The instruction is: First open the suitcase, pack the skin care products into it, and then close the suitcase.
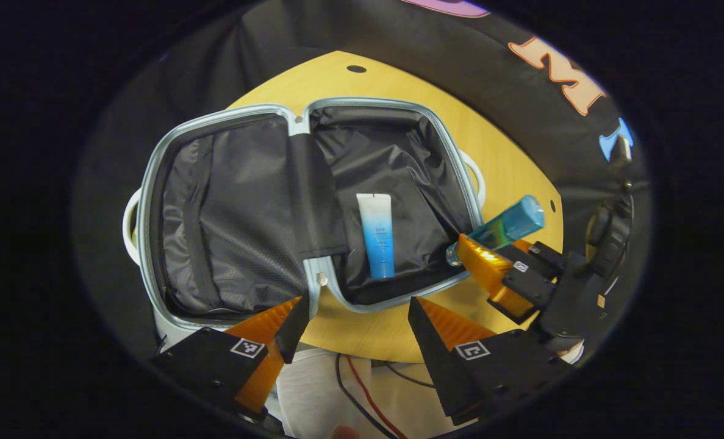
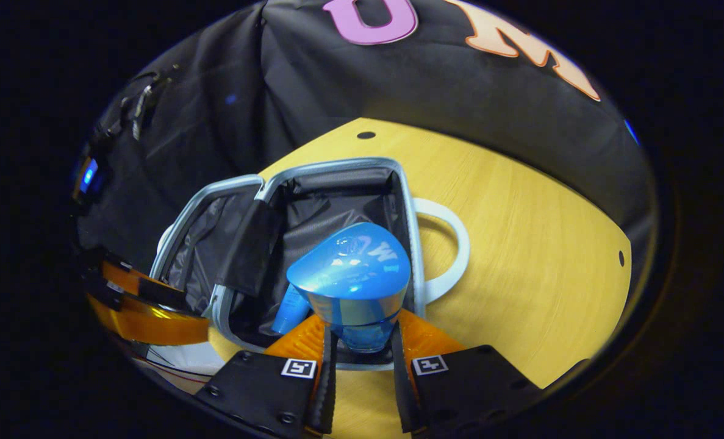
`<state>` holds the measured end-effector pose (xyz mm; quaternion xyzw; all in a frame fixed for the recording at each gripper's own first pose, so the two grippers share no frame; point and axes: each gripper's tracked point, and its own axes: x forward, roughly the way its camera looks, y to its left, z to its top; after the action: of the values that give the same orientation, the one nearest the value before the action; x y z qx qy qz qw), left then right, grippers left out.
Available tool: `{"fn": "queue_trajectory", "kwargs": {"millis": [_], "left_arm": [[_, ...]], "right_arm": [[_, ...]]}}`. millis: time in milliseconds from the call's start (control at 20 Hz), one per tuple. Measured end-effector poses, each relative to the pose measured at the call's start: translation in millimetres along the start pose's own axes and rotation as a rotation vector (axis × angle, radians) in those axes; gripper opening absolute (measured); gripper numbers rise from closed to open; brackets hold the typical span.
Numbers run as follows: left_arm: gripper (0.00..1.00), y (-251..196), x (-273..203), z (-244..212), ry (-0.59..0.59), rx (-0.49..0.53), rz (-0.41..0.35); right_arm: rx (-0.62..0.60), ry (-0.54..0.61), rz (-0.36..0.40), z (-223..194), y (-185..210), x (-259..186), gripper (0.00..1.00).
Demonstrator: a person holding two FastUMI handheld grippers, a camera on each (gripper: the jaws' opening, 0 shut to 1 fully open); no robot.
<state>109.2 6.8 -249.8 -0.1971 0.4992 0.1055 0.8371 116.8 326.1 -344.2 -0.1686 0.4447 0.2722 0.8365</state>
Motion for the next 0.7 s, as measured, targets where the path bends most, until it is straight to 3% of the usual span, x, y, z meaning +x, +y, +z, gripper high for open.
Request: {"fn": "queue_trajectory", "kwargs": {"millis": [200,500,700], "left_arm": [[0.97,15,-16,-3,-0.026,-0.006,0.007],[0.97,38,-25,-9,-0.047,-0.068,0.003],[0.97,58,-33,-7,-0.070,-0.108,0.012]], "right_arm": [[-0.039,0.077,-0.027,-18,3,19,0.43],[0.025,0.125,-0.042,-18,4,28,0.40],[0.018,0.121,-0.056,-19,5,24,0.47]]}}
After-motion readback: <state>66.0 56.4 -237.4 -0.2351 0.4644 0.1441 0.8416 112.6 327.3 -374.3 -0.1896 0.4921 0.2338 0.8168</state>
